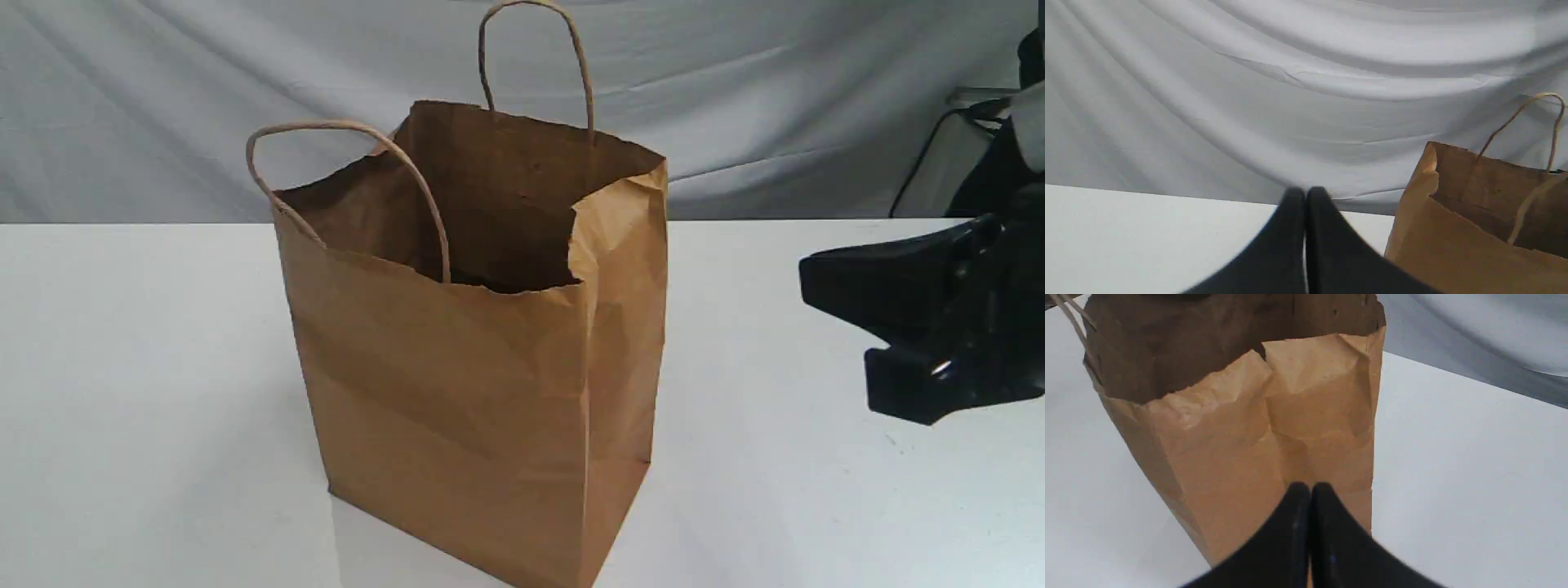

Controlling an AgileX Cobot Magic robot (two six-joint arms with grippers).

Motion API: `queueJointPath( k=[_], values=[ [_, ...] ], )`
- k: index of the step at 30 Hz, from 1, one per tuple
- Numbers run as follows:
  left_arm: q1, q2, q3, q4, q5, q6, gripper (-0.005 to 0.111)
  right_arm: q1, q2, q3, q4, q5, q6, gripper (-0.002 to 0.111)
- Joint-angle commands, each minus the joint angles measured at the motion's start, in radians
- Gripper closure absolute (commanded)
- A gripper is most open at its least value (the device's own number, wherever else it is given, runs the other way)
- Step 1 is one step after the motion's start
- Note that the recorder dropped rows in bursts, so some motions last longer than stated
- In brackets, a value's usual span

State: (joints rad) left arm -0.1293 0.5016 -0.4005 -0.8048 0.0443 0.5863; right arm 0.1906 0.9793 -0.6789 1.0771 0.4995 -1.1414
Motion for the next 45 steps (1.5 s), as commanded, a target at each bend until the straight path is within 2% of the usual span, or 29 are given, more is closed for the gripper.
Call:
queueJointPath(
  k=[1,6,11,16,18,22,26,28,38,43,45],
  values=[
    [0.002,-0.004,0.005,-0.008,-0.014,-0.007,0.107,0.0,-0.008,0.007,0.028,-0.013,0.039,0.108],
    [0.002,-0.004,0.005,-0.008,-0.014,-0.007,0.107,-0.001,-0.008,0.007,0.032,-0.049,0.053,0.108],
    [0.002,-0.006,0.005,-0.008,-0.014,-0.007,0.107,-0.001,-0.009,0.019,0.074,-0.182,0.054,0.108],
    [0.002,-0.006,0.005,-0.008,-0.014,-0.007,0.107,0.0,-0.106,0.082,-0.023,-0.328,0.095,0.108],
    [0.002,-0.006,0.005,-0.008,-0.014,-0.007,0.107,0.0,-0.175,0.14,-0.125,-0.408,0.206,0.108],
    [0.002,-0.006,0.005,-0.008,-0.014,-0.007,0.107,0.0,-0.31,0.287,-0.389,-0.619,0.548,0.108],
    [0.002,-0.006,0.005,-0.008,-0.014,-0.007,0.107,-0.003,-0.435,0.435,-0.865,-0.79,0.942,0.108],
    [0.002,-0.006,0.005,-0.008,-0.014,-0.007,0.107,-0.016,-0.49,0.498,-0.967,-0.842,0.991,0.108],
    [0.002,-0.006,0.005,-0.008,-0.014,-0.007,0.107,-0.195,-0.745,0.671,-0.971,-0.808,1.065,0.108],
    [0.002,-0.006,0.005,-0.008,-0.014,-0.007,0.107,-0.228,-0.822,0.679,-0.992,-0.746,1.067,0.108],
    [0.002,-0.006,0.005,-0.008,-0.014,-0.007,0.107,-0.234,-0.838,0.679,-1.001,-0.66,1.063,0.108]
  ],
)
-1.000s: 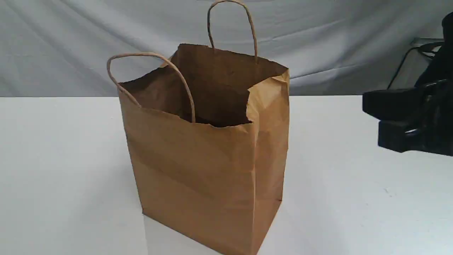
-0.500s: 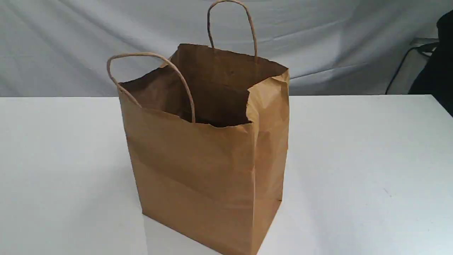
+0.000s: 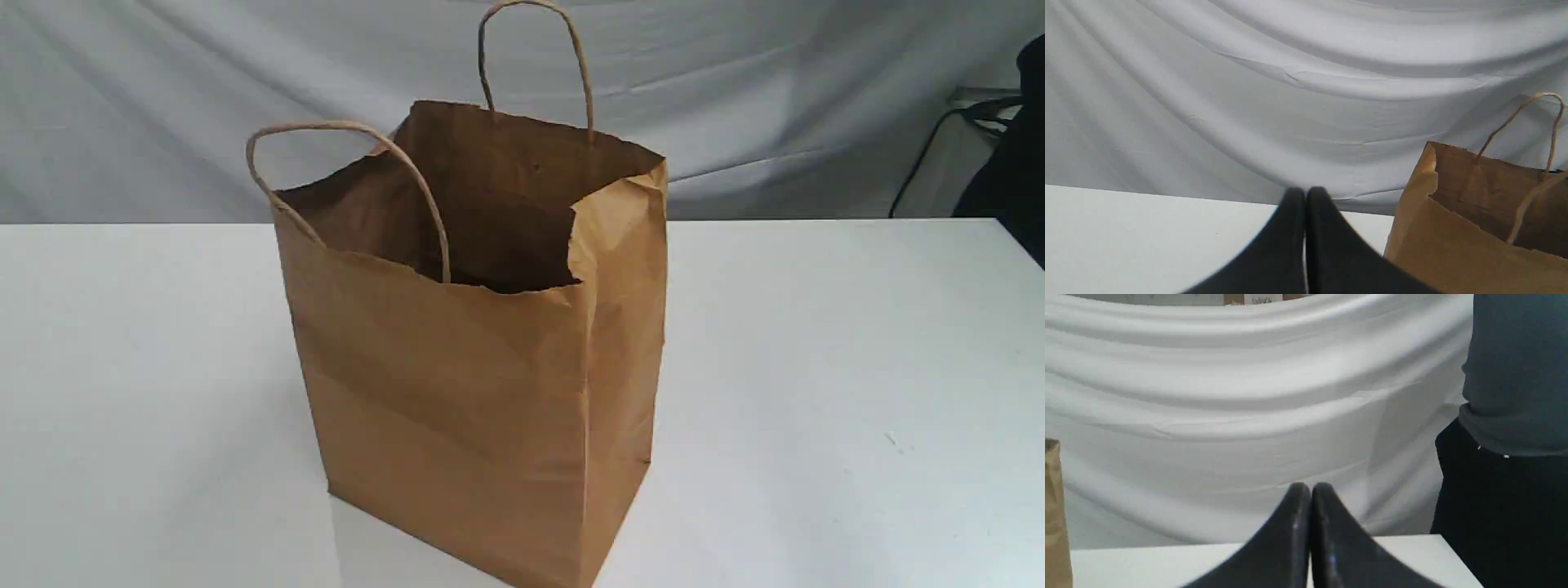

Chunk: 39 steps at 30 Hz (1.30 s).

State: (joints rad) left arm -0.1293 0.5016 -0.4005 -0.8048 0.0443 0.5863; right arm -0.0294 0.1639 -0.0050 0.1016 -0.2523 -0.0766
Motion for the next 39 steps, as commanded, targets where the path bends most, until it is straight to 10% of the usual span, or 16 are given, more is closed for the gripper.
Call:
queueJointPath(
  k=[1,39],
  values=[
    [0.002,-0.006,0.005,-0.008,-0.014,-0.007,0.107,-0.018,-0.024,0.005,-0.031,0.112,-0.001,0.108],
    [0.022,-0.037,0.007,0.12,0.027,-0.002,0.107,-0.021,-0.027,0.005,-0.051,0.272,0.017,0.108]
  ],
)
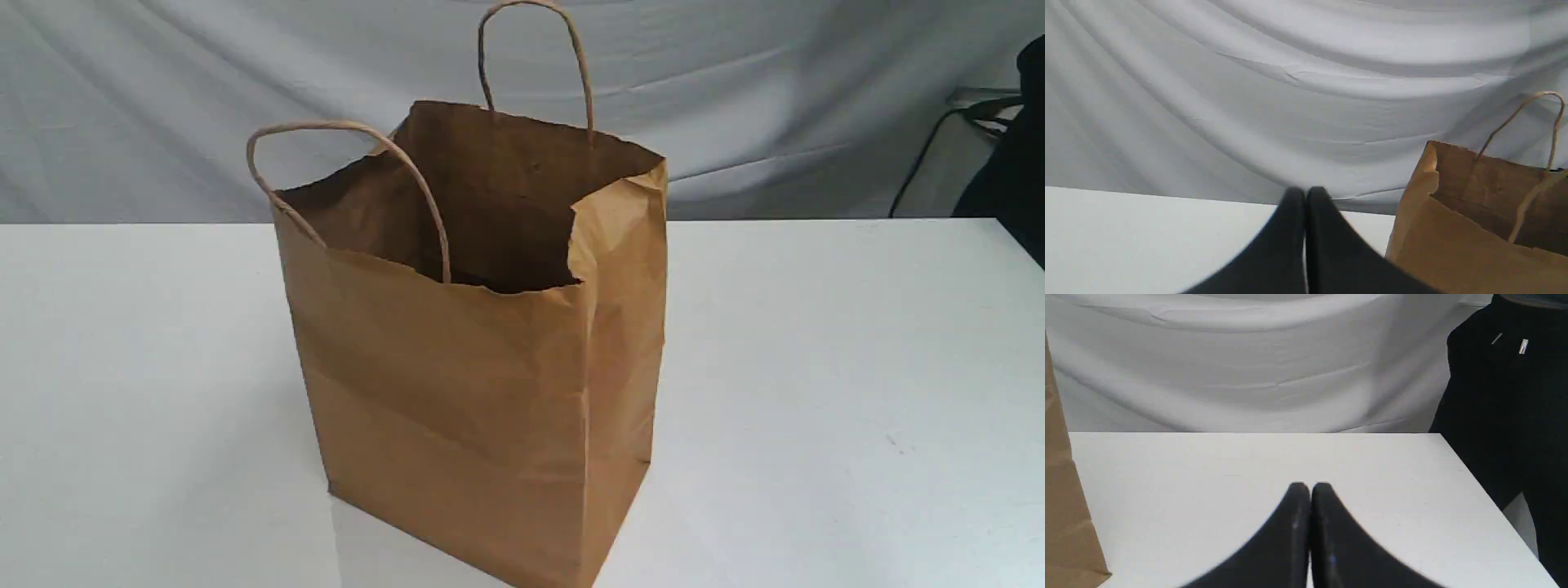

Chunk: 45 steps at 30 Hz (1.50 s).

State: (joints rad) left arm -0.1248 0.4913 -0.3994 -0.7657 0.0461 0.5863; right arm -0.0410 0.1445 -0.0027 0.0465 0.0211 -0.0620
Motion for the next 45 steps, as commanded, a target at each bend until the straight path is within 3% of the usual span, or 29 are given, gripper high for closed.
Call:
queueJointPath(
  k=[1,8,17,32,34,40,45],
  values=[
    [0.036,-0.045,0.011,0.124,0.055,-0.002,0.107,-0.009,-0.007,0.003,0.004,-0.001,0.003,0.108],
    [0.136,-0.238,0.159,0.228,0.082,-0.002,0.107,-0.009,-0.007,0.003,0.004,-0.001,0.003,0.108],
    [0.161,-0.445,0.333,0.276,0.085,-0.007,0.107,-0.009,-0.007,0.003,0.004,-0.001,0.006,0.108],
    [0.161,-0.449,0.342,0.275,0.085,-0.013,0.107,-0.009,-0.007,0.003,0.004,-0.001,0.006,0.108],
    [0.161,-0.449,0.342,0.35,0.085,-0.094,0.107,-0.009,-0.007,0.003,0.004,-0.001,0.006,0.108],
    [0.161,-0.449,0.37,0.796,0.089,-0.586,0.107,-0.009,-0.007,0.003,0.004,-0.001,0.006,0.108],
    [0.161,-0.452,0.399,0.772,0.087,-0.612,0.107,-0.009,-0.007,0.003,0.004,-0.001,0.01,0.108]
  ],
)
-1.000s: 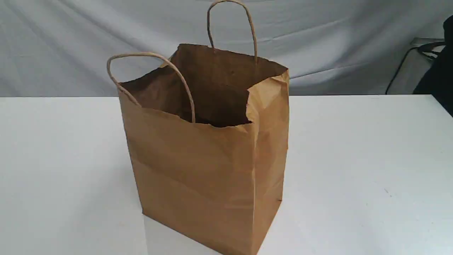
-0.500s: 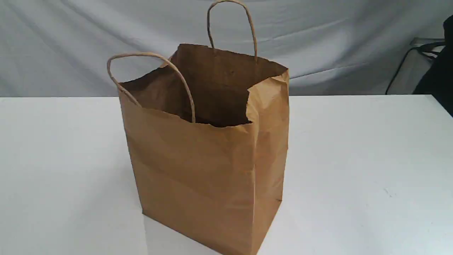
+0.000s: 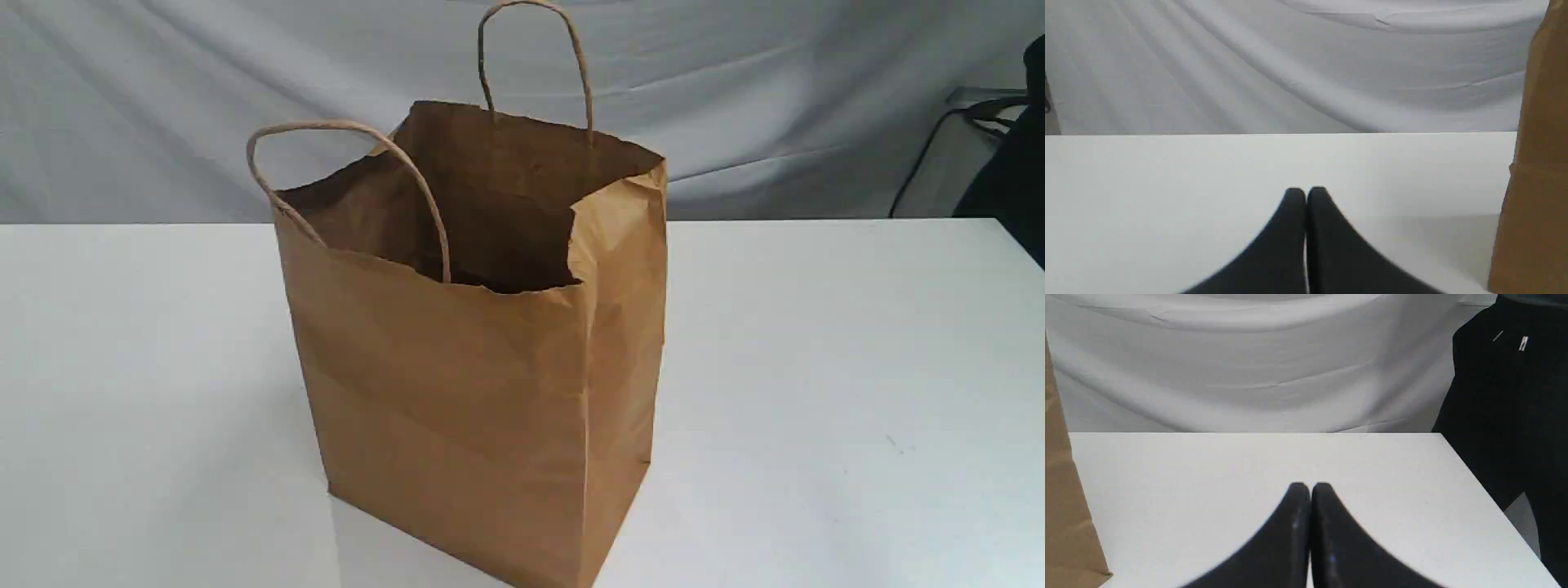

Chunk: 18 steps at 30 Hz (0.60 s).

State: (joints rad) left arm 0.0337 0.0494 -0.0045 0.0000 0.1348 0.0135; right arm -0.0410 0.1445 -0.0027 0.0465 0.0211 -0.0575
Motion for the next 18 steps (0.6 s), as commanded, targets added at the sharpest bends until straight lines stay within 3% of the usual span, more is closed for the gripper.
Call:
queueJointPath(
  k=[1,18],
  values=[
    [0.002,-0.011,0.005,0.006,-0.004,-0.039,0.107,-0.009,-0.007,0.003,0.004,-0.001,0.006,0.108],
    [0.002,-0.011,0.005,-0.021,-0.011,-0.032,0.107,-0.009,-0.007,0.003,0.004,-0.001,0.006,0.108]
  ],
)
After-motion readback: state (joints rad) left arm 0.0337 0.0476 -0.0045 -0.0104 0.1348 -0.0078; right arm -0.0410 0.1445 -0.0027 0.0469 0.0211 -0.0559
